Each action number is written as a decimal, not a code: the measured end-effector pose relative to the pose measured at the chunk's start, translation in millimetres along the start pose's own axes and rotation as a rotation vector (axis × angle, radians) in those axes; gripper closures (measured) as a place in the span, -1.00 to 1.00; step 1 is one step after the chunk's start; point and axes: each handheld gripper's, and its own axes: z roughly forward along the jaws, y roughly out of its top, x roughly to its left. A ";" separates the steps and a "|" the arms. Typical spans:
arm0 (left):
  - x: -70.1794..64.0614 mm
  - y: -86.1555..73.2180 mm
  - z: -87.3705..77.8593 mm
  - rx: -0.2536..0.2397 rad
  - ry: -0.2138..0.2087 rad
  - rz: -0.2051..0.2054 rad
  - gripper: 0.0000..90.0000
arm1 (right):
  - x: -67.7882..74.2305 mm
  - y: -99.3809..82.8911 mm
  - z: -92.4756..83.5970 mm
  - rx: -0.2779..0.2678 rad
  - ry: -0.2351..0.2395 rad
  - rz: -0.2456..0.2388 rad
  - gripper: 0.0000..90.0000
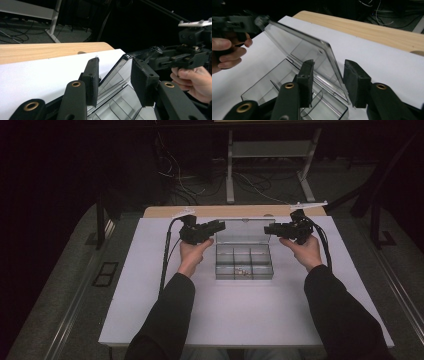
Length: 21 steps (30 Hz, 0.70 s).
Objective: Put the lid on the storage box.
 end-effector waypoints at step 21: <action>-7.8 -8.0 -10.2 0.024 -0.018 0.074 0.24 | 32.8 48.5 -30.6 -0.037 0.007 -0.104 0.03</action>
